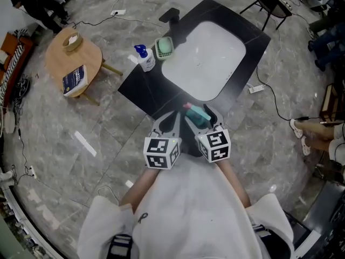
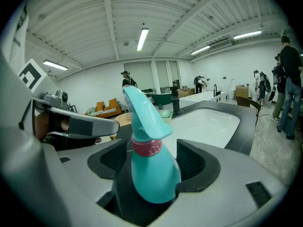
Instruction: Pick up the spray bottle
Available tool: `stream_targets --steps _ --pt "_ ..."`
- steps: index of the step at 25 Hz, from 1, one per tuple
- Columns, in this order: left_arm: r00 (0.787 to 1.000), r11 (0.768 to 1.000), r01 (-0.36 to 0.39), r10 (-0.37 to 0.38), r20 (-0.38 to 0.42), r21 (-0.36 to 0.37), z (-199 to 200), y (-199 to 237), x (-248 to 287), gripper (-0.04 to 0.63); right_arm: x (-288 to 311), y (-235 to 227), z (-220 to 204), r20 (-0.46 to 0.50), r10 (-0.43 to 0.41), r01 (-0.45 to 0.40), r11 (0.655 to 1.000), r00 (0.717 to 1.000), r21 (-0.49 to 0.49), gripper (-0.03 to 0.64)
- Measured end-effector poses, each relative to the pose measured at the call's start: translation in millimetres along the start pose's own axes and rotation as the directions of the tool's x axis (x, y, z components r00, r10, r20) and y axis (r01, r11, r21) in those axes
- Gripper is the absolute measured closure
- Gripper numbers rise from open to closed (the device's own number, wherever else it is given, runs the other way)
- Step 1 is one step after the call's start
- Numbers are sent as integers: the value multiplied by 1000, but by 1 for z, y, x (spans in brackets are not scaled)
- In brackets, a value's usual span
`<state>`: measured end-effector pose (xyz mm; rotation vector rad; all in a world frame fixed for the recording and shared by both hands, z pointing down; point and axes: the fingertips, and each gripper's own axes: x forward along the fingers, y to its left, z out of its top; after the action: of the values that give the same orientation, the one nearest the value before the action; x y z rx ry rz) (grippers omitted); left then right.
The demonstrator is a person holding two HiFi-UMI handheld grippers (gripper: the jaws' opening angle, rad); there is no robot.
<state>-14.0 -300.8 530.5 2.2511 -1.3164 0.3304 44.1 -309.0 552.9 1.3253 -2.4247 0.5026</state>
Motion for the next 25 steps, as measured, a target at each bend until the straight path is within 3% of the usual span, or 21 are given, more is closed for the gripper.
stream_targets --steps 9,25 --pt "999 999 -41 41 9 -20 2 6 1 566 11 -1 -4 -32 8 -9 999 999 -53 299" --pt "999 1000 -29 29 45 -12 12 1 2 566 13 2 -7 -65 17 -23 996 998 -85 301"
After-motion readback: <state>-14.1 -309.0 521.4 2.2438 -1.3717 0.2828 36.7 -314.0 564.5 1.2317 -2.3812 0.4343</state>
